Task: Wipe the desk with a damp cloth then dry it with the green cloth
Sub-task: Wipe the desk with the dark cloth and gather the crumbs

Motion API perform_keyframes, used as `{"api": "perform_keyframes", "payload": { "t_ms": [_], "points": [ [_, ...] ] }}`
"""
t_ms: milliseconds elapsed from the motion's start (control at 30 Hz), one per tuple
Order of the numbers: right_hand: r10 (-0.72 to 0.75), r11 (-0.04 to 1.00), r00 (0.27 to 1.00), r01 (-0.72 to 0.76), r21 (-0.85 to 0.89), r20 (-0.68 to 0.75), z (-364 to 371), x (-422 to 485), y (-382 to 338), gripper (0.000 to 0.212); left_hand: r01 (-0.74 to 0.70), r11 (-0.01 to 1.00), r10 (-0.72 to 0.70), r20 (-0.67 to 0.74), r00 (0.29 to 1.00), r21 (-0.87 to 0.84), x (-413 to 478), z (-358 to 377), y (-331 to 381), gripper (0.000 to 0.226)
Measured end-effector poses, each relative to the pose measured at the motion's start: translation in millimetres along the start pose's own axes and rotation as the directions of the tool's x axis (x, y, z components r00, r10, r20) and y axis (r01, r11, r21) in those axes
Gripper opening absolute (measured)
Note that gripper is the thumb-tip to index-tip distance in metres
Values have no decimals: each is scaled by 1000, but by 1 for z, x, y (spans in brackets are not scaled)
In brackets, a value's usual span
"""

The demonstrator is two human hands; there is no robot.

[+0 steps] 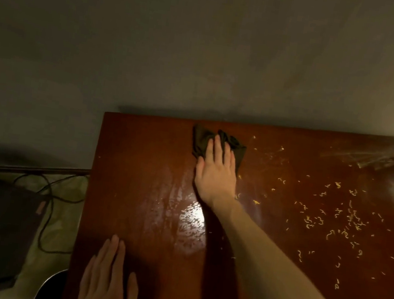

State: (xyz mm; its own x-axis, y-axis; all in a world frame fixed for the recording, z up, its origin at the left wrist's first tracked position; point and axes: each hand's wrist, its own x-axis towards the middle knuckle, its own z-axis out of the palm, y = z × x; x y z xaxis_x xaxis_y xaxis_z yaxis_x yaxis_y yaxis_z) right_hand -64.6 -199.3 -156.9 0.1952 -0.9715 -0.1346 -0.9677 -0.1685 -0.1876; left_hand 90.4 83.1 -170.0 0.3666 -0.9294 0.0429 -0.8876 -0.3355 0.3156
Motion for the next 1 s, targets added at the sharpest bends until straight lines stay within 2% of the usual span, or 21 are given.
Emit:
{"api": "perform_keyframes", "payload": {
  "t_ms": [133, 200, 300, 367, 467, 567, 667, 833, 1000],
  "points": [
    [-32, 999, 999, 32, -12, -7, -6, 31, 12, 65, -52, 999, 51, 140, 989, 3, 1, -11, 0, 61],
    [-22, 1000, 1000, 22, -7, 9, -6, 35, 11, 63, -66, 998, 62, 161, 985, 14, 0, -14, -3, 62],
    [-22, 1000, 999, 22, -1, 24, -2, 9, 3, 64, -67, 998, 63, 162, 985, 17, -2, -15, -3, 61],
    [-91, 996, 995, 91, -10, 40, -3, -2, 8, 64, -54, 998, 48, 166, 985, 27, -2, -15, -3, 60],
    [-177, 983, 981, 180, -37, 77, -14, 20, 24, 64, -37, 998, 29, 171, 985, 41, -3, -15, -1, 60],
    [-190, 980, 979, 194, -38, 72, -16, 37, 29, 63, -40, 998, 30, 163, 986, 56, -5, -12, 1, 61],
    [-175, 984, 983, 177, -28, 57, -9, 13, 25, 63, -51, 993, 34, 155, 987, 105, -7, -11, -1, 61],
    [-302, 951, 947, 307, -35, 108, -16, 12, 44, 64, -127, 966, 100, 127, 987, 226, 0, -8, -1, 58],
    [-218, 975, 972, 220, -12, 88, -14, 16, 36, 63, -77, 981, 61, 94, 994, 177, 17, -3, 10, 53]
  ]
}}
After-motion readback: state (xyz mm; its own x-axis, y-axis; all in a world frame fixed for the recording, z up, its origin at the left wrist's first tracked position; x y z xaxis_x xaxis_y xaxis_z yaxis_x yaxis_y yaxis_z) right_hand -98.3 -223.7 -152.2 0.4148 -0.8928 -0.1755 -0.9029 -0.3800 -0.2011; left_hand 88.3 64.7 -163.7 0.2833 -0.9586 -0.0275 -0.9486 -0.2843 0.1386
